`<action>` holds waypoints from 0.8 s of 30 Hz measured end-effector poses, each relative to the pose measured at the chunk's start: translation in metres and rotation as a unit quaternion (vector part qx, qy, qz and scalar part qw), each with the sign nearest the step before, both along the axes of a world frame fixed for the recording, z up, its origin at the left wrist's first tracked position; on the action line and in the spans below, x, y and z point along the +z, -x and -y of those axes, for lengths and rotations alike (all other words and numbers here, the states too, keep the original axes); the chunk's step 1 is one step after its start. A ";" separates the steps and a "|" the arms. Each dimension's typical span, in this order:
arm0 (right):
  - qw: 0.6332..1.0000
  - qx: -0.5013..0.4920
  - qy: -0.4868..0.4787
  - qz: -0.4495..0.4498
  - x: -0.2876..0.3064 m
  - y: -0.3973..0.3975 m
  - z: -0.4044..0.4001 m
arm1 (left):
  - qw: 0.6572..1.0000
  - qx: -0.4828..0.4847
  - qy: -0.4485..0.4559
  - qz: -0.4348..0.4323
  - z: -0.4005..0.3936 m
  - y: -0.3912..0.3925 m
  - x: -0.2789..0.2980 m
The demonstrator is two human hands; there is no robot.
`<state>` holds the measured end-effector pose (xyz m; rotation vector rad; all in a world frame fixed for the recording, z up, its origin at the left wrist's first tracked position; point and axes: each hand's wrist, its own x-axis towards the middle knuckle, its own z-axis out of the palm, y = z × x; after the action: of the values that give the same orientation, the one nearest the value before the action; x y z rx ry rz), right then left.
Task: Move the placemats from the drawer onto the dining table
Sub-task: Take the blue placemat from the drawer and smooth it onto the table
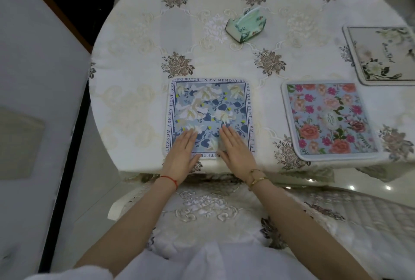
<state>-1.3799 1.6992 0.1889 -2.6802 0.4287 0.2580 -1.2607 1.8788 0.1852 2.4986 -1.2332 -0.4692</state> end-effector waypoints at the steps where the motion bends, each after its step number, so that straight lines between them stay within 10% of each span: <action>1: 1.000 -0.005 -0.002 -0.004 -0.003 -0.003 -0.003 | 1.000 0.003 -0.007 -0.002 0.003 0.002 -0.001; 12: 0.998 -0.060 0.029 -0.017 -0.001 0.052 0.056 | 0.999 0.043 0.010 0.023 -0.043 -0.024 -0.003; 24: 1.000 -0.014 -0.012 0.005 -0.004 -0.061 0.040 | 0.999 0.029 0.011 -0.006 0.029 -0.062 -0.003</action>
<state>-1.3189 1.6590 0.1849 -2.6491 0.4580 0.2401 -1.1992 1.8501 0.1826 2.5023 -1.1507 -0.4530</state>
